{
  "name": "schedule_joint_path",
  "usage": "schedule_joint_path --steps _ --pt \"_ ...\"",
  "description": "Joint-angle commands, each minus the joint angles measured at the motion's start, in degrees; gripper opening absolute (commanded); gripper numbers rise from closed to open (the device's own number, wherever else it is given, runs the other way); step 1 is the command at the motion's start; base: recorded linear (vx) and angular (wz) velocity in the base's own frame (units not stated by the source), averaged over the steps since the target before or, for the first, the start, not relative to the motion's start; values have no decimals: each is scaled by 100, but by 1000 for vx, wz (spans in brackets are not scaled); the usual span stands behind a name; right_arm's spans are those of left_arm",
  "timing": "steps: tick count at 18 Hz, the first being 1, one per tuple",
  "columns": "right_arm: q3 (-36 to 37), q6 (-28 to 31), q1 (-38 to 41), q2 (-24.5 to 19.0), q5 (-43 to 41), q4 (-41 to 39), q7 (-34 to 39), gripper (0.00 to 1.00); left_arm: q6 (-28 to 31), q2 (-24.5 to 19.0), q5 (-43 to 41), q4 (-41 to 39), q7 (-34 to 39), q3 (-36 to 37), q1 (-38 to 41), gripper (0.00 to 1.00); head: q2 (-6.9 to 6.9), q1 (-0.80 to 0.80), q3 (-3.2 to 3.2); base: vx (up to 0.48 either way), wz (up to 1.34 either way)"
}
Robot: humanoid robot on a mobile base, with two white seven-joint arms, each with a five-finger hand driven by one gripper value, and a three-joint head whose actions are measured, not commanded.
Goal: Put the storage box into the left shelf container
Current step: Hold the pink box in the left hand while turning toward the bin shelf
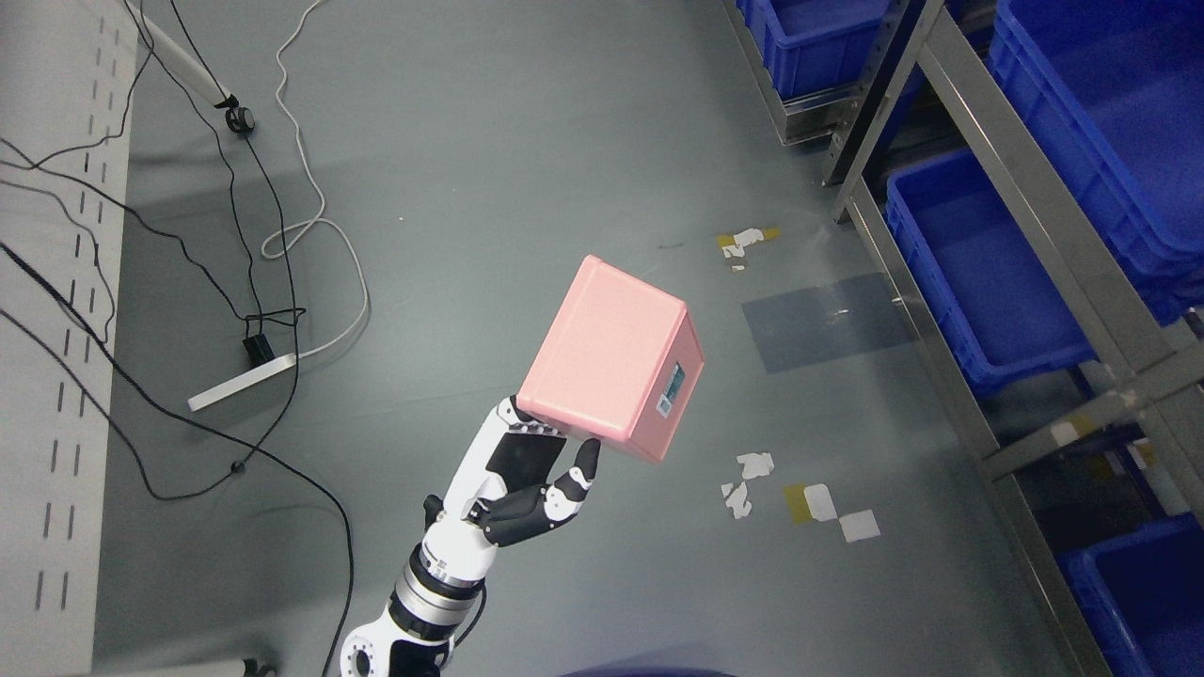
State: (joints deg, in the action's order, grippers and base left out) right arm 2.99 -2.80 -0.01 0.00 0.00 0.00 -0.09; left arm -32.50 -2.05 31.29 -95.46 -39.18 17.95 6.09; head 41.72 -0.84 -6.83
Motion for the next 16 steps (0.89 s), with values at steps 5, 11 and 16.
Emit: schedule_joint_path --steps 5,11,16 --pt "0 -1 -26 100 -123 -100 -8 100 -11 -15 -9 80 -98 138 225 2 0 0 0 479 -56" --pt "0 -10 -26 100 -123 -100 -9 100 -11 -6 -9 159 -204 164 278 2 0 0 0 387 111" --pt "0 -1 -26 100 -123 -100 -8 100 -81 -6 -9 273 -248 393 401 2 0 0 0 390 -45"
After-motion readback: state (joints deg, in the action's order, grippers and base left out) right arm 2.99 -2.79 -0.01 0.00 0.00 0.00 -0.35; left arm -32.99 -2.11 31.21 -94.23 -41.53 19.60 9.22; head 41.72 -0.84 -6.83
